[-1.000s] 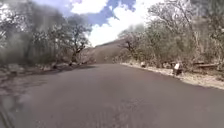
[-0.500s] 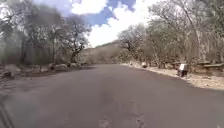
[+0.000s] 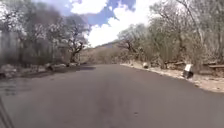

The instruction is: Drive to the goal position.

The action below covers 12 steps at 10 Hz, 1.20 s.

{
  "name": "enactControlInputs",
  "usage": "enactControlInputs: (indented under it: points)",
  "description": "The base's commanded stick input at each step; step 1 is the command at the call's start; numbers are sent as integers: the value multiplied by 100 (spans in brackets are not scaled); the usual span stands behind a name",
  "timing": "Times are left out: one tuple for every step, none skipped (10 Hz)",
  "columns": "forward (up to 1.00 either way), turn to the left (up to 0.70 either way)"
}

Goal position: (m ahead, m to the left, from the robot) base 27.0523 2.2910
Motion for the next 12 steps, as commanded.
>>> enactControlInputs:
  points:
    - [70, 0]
    - [70, 0]
    - [70, 0]
    - [70, 0]
    - [70, 0]
    - [70, 0]
    - [70, 0]
    - [70, 0]
    - [70, 0]
    - [70, 0]
    - [70, 0]
    - [70, 0]
